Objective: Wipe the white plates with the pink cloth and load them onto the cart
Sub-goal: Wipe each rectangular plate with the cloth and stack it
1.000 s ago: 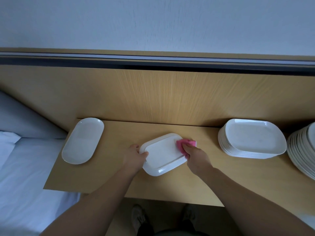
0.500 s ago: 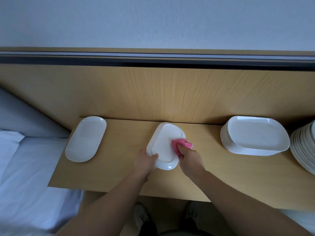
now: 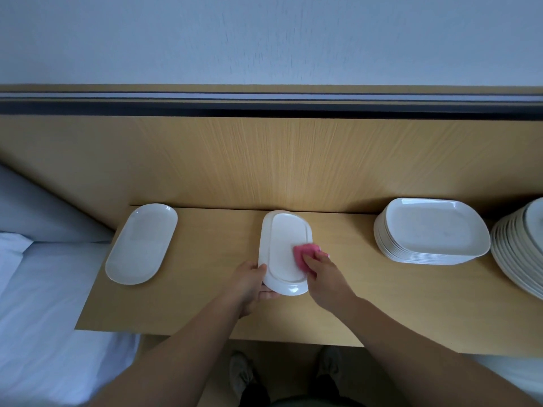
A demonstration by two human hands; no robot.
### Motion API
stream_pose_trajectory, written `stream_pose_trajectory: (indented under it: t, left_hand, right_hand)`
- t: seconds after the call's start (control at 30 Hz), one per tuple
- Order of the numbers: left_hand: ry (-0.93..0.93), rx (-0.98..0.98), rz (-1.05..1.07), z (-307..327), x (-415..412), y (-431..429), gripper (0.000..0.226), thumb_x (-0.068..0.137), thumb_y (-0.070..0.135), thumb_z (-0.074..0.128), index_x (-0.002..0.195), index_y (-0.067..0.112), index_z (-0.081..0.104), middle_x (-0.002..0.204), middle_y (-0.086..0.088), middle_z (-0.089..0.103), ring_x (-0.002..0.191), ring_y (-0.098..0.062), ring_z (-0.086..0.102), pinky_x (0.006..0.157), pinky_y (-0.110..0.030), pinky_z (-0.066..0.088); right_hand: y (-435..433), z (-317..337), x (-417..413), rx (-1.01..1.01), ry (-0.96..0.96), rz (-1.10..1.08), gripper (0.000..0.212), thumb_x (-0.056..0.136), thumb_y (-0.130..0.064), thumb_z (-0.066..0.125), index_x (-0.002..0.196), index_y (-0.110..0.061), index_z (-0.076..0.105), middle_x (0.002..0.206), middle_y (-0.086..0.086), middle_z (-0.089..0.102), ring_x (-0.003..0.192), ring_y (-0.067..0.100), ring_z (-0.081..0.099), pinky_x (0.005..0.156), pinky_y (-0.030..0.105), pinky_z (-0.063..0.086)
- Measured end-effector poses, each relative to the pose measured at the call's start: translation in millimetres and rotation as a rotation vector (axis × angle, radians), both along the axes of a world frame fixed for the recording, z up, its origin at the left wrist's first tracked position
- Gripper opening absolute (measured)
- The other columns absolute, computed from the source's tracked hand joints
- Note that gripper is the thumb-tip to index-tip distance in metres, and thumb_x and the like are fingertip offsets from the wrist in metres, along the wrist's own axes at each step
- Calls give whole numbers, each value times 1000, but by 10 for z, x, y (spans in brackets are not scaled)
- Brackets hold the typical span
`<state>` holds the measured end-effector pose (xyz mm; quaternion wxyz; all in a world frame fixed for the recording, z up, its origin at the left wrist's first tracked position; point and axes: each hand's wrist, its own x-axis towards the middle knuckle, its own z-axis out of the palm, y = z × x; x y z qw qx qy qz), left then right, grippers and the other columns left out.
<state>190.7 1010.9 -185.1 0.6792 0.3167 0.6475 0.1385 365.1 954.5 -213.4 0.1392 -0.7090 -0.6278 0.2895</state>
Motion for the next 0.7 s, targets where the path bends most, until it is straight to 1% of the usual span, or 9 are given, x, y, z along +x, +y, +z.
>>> stream_pose_trajectory:
  t: [0.07, 0.17, 0.27, 0.33, 0.37, 0.43, 0.53, 0.63, 0.7]
  left_hand:
    - [-4, -1, 24, -28, 24, -9, 32, 102, 20, 44, 132, 8, 44, 119, -11, 58, 91, -29, 68, 75, -42, 60]
    - [-11, -7, 28, -40, 46, -2, 31, 101, 21, 45, 130, 8, 44, 118, -11, 59, 90, -30, 69, 75, -43, 60]
    - [2, 7, 1, -19, 34, 8, 27, 101, 20, 45, 125, 8, 45, 117, -11, 58, 91, -29, 68, 72, -40, 61]
    - [-7, 17, 8, -15, 28, 15, 24, 101, 19, 45, 123, 8, 46, 116, -12, 60, 91, -29, 69, 70, -38, 60]
    - [-12, 22, 10, -28, 28, 17, 24, 101, 19, 45, 123, 7, 47, 114, -12, 61, 91, -29, 69, 71, -39, 60]
    - [-17, 32, -8, -23, 48, 5, 23, 101, 18, 47, 120, 7, 49, 110, -11, 63, 90, -29, 70, 73, -40, 60]
    - [-19, 44, -41, -19, 77, 12, 22, 99, 21, 52, 116, 8, 53, 108, -12, 66, 86, -28, 72, 72, -39, 61]
    - [12, 67, -57, -17, 90, 52, 19, 100, 22, 48, 109, 8, 57, 110, -14, 64, 89, -29, 70, 76, -42, 60]
    - [43, 76, -73, -1, 110, 76, 19, 100, 21, 46, 103, 7, 59, 109, -15, 64, 90, -30, 70, 75, -42, 60]
  right_hand:
    - [-112, 0, -84, 1, -22, -24, 45, 99, -9, 42, 144, -18, 43, 150, 6, 34, 137, 23, 31, 110, 22, 25]
    - [-272, 1, -167, 10, -19, -57, 40, 100, -12, 46, 139, -17, 49, 138, 1, 42, 125, 19, 39, 106, 20, 33]
    - [-273, 76, -104, 32, 4, -72, 36, 99, -9, 49, 134, -15, 55, 118, -7, 47, 106, 7, 46, 85, 3, 35]
    - [-222, 147, -79, 71, 32, -98, 35, 98, -8, 51, 132, -14, 56, 113, -7, 51, 100, 3, 48, 79, 0, 34]
    - [-191, 178, -94, 100, 10, -74, 37, 97, -8, 53, 133, -15, 57, 116, -3, 55, 103, 9, 51, 83, 4, 36]
    - [-174, 212, -175, 174, -35, 33, 39, 93, -8, 57, 131, -18, 60, 121, 2, 59, 109, 22, 52, 90, 20, 44]
    - [-179, 206, -248, 190, -109, 166, 36, 88, -11, 62, 122, -21, 63, 124, 3, 59, 114, 26, 54, 95, 36, 50]
    - [-241, 148, -184, 235, -123, 244, 43, 83, -12, 70, 124, -19, 61, 127, 7, 60, 115, 30, 59, 92, 39, 52]
    - [-267, 117, -149, 207, -182, 303, 50, 85, -13, 69, 132, -20, 56, 134, 7, 56, 121, 30, 55, 96, 40, 49]
